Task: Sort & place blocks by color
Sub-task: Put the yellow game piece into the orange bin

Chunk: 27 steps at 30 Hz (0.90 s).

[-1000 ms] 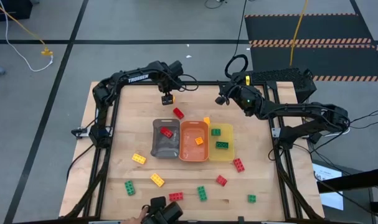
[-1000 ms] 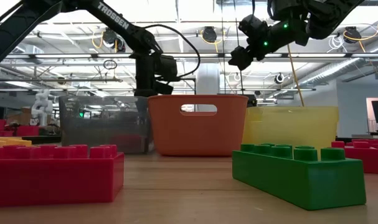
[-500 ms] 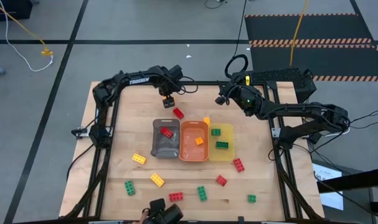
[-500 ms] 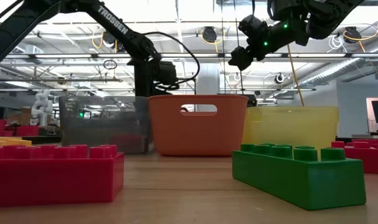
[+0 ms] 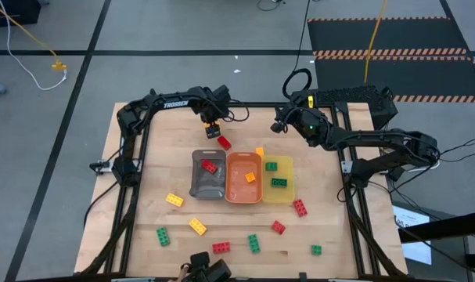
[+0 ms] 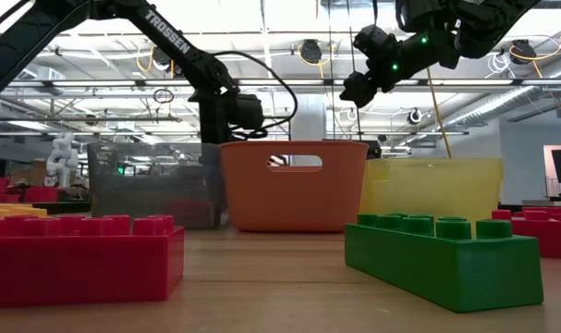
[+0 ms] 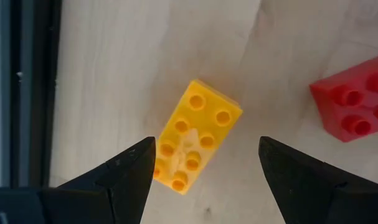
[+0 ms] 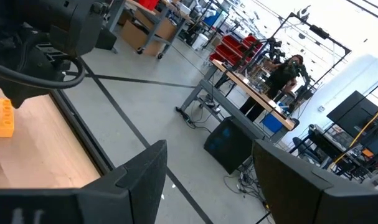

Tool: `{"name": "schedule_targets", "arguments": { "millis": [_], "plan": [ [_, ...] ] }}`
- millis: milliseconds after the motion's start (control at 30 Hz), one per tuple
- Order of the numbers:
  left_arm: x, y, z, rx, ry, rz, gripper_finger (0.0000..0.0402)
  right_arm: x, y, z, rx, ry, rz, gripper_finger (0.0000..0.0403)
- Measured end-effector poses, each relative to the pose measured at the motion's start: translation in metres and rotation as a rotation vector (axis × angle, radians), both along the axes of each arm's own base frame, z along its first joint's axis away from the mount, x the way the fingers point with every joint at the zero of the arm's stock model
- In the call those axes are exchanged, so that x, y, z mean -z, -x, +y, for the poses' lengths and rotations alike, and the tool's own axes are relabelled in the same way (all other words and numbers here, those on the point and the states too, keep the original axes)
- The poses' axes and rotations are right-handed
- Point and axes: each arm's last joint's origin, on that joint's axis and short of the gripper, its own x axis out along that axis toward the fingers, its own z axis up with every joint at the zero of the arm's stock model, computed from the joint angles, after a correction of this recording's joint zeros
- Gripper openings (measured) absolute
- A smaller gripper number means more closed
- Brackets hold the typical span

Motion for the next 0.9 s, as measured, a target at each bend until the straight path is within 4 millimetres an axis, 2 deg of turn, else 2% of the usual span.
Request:
{"name": "schedule_targets", "arguments": {
  "millis": [167,333,433,600,633,900],
  "plan": [
    [0.001,-0.001,-0.003,-0.004,0.010,-0.003,0.0278,0.000,0.000,0.000,0.000,0.000,0.000,0.0226],
    [0.009,0.002,-0.010,-0.007,-0.010,0.033,0.0224,0.000,0.000,0.000,-0.002,0.000,0.000,0.0226],
    [0.010,0.002,-0.010,-0.033,-0.040,0.047,0.0167,0.000,-0.001,0.002,-0.009,0.001,-0.001,0.0226],
    [0.011,0.001,-0.009,-0.028,-0.037,0.033,0.0036,-0.001,-0.002,0.007,-0.026,0.015,0.008,0.0226],
    [0.010,0.001,-0.009,-0.027,-0.035,0.034,0.0021,-0.002,-0.002,0.008,-0.029,0.018,0.009,0.0226],
    [0.005,0.004,-0.013,-0.037,0.016,0.035,0.0011,-0.010,0.002,0.012,-0.035,0.026,-0.013,0.0226]
  ]
}}
